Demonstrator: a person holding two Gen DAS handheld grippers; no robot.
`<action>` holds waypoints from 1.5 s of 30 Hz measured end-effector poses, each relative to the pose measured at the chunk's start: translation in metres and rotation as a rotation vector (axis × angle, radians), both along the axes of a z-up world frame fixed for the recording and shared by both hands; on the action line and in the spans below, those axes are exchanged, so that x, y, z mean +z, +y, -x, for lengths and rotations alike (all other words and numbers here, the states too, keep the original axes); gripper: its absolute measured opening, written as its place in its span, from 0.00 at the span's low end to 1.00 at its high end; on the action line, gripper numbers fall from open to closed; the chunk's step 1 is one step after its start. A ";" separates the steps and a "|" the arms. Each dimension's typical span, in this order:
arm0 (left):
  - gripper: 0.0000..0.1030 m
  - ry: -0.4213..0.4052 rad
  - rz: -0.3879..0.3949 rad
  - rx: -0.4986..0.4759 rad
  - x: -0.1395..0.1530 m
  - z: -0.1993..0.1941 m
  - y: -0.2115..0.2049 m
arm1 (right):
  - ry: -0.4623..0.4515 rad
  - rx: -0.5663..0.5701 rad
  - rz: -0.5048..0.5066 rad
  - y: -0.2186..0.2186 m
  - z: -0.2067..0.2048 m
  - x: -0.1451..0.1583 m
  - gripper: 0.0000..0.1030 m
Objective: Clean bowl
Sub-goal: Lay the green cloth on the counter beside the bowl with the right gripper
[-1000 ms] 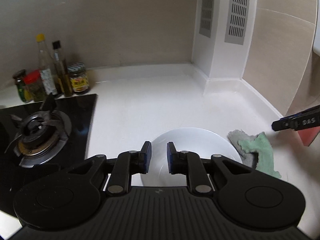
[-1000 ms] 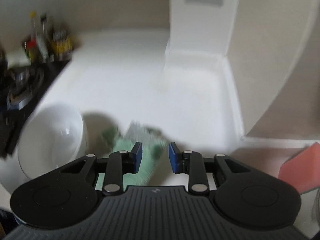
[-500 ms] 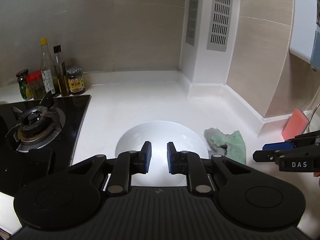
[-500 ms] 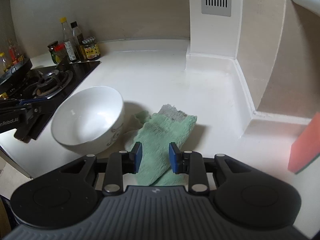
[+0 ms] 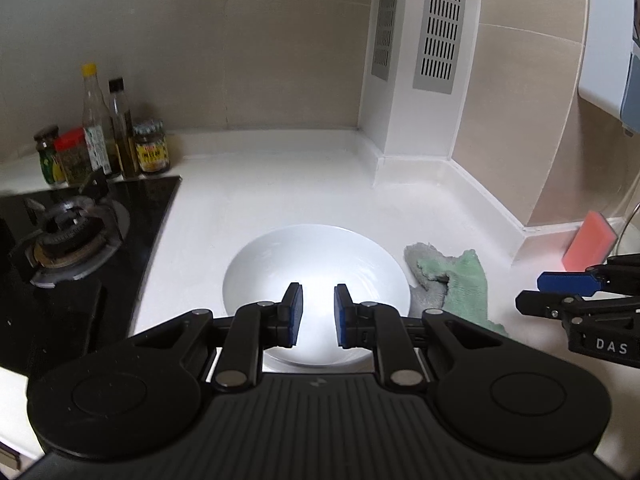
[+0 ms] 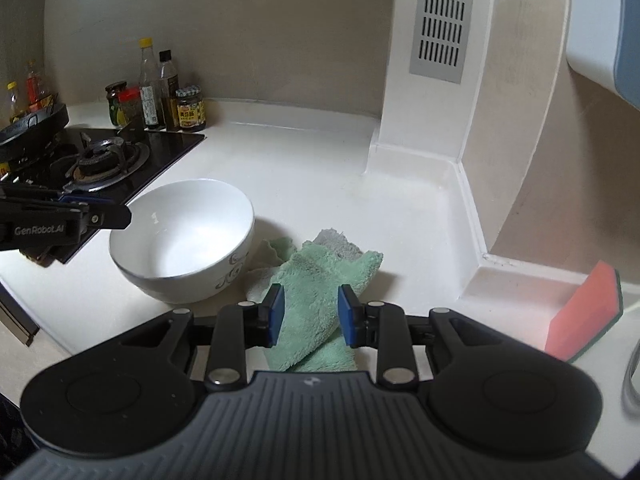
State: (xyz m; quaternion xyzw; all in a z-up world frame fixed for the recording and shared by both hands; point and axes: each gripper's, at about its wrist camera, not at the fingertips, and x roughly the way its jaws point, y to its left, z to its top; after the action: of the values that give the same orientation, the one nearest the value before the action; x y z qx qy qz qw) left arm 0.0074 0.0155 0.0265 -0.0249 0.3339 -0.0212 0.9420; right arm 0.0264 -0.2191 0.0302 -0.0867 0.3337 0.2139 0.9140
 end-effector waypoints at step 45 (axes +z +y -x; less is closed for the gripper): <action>0.18 0.116 0.035 0.002 -0.021 0.029 -0.048 | 0.006 0.038 0.014 0.020 0.016 -0.008 0.24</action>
State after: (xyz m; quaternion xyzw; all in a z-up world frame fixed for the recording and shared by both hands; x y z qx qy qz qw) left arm -0.0216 -0.0324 0.0050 -0.0427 0.3877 -0.0246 0.9205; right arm 0.0101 -0.1991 0.0226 -0.0985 0.3361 0.2291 0.9082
